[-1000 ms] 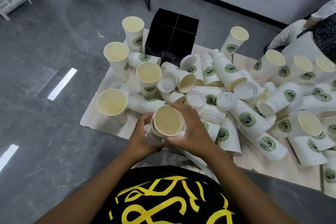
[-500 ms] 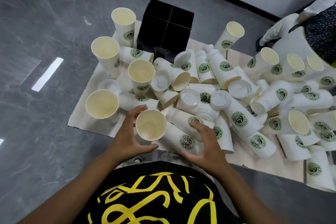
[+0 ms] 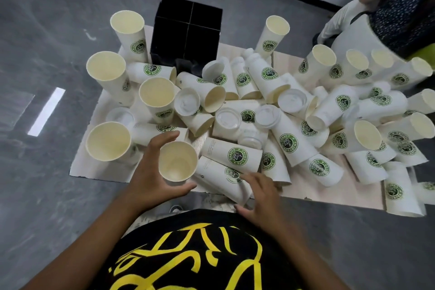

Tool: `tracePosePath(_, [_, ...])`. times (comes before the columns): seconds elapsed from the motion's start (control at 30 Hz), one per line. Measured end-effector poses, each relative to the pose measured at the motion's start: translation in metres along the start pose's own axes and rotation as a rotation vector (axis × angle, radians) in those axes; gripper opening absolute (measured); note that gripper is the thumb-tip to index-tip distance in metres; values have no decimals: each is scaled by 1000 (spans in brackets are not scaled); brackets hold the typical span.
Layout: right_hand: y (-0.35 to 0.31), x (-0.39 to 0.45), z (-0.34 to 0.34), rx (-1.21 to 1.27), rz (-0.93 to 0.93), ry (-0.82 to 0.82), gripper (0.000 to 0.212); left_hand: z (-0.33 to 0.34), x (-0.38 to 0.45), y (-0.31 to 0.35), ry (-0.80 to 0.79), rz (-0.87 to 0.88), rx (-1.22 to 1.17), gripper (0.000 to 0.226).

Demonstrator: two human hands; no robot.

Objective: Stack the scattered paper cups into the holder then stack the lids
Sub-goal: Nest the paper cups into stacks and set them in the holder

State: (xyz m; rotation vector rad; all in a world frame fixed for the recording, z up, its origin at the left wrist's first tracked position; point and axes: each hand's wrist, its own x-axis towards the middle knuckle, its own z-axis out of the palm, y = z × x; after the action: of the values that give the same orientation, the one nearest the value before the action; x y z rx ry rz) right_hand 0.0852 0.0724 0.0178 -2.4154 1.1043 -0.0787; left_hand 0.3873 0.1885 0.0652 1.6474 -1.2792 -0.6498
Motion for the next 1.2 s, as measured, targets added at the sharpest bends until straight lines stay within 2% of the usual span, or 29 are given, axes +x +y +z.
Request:
tracePosePath(0.4, [10,-2,12,53,6,-50,88,3,-4,4,-5,12,25,108])
tracePosePath(0.6, [8,-8,11,108,17,7,81,5,-7,8,0,19,38,98])
tracePosePath(0.93, [-11,-14,-6,211,3,201,68,6,-9,9,45,-14,42,99])
tracePosePath(1.2, [-34,-10,-32,299,-10,285,77,9,-13,12,78,-30,24,98])
